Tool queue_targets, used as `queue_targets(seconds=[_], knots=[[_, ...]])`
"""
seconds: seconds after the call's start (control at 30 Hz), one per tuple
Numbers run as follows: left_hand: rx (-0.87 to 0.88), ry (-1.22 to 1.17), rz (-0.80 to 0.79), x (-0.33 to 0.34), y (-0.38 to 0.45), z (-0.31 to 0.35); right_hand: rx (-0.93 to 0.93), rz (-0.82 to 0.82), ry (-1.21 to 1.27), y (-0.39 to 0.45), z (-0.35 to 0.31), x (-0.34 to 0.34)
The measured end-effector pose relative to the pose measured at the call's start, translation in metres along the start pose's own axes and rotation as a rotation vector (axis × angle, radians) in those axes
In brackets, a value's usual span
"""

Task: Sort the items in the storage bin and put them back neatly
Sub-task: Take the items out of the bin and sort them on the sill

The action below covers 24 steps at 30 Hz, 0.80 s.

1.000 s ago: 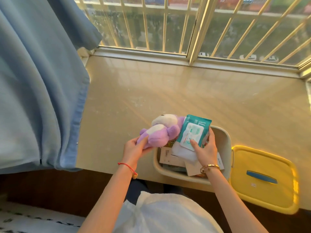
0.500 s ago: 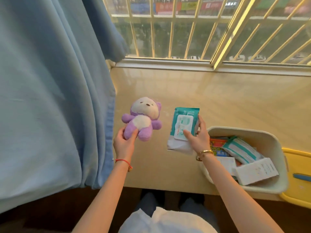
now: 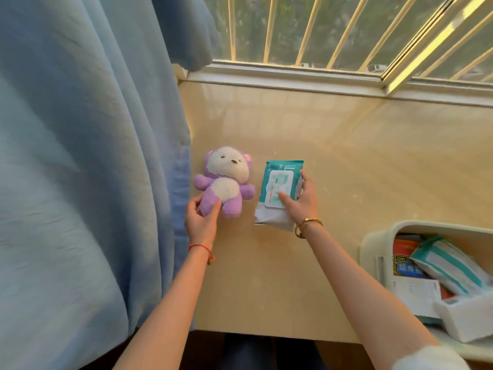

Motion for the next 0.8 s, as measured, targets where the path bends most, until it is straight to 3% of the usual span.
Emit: queue_targets(seconds=[0.33, 0.53, 0.67, 0.8], knots=[[0.068, 0.047, 0.012, 0.017, 0.030, -0.034, -0.053, -0.071, -0.107, 0.031, 0.051, 0.031], [0.101, 0.157, -0.006, 0.009, 0.015, -0.038, -0.160, -0.085, -0.344, 0.025, 0.050, 0.011], [0.288, 0.454, 0.108, 0.001, -0.018, -0.015, -0.353, -0.079, -0.443, -0.006, 0.030, -0.030], [0.464, 0.552, 0.093, 0.011, -0.072, 0.025, -0.486, -0.043, -0.439, -0.054, 0.007, -0.095]])
Point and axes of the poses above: each hand's wrist, its own y-axis towards the middle knuckle, its own x-axis out of the palm, z = x × y, the point moved 1 cm from there along y, towards the middle knuckle, and after that the axes turned 12 degrees about y, right-handed, at the moved point
